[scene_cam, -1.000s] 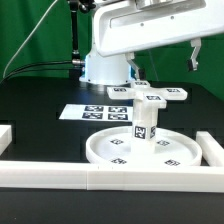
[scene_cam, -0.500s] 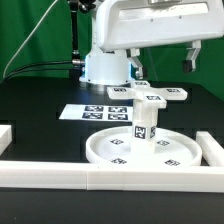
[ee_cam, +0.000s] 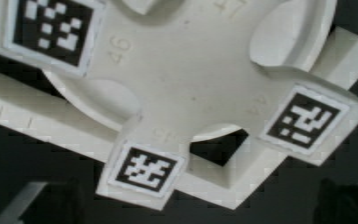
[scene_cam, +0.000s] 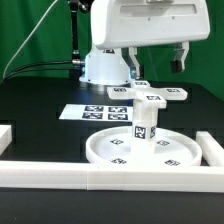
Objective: Assemble round table
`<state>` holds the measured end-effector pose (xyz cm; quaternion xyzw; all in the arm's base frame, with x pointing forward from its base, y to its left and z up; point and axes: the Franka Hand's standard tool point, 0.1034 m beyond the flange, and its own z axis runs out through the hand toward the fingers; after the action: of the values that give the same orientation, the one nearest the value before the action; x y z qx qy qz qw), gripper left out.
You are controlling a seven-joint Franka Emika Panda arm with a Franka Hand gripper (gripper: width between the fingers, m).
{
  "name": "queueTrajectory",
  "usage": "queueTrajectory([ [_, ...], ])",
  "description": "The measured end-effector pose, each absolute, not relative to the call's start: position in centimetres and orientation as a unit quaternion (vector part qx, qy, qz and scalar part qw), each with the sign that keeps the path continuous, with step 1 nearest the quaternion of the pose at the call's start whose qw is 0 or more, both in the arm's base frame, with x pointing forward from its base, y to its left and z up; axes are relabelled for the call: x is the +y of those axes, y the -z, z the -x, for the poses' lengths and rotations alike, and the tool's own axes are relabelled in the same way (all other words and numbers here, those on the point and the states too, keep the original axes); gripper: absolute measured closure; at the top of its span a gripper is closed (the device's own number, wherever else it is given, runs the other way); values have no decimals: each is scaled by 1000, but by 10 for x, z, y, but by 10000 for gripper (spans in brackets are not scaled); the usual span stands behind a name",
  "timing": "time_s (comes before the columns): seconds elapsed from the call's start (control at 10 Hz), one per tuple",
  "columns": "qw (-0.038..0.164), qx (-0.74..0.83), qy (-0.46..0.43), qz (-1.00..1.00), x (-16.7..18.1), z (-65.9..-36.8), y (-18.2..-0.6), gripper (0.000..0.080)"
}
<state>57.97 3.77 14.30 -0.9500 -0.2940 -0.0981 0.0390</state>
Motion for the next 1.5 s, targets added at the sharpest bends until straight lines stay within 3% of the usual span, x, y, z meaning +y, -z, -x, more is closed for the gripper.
queueTrajectory([
  [0.3, 25, -408, 88, 909, 16, -579, -135, 151],
  [0.7, 22, -383, 63, 921, 18, -574, -133, 151],
  [1.1, 4, -391, -61, 918, 27, -563, -127, 151],
  [1.5, 5, -390, -64, 919, 26, -565, -126, 151],
])
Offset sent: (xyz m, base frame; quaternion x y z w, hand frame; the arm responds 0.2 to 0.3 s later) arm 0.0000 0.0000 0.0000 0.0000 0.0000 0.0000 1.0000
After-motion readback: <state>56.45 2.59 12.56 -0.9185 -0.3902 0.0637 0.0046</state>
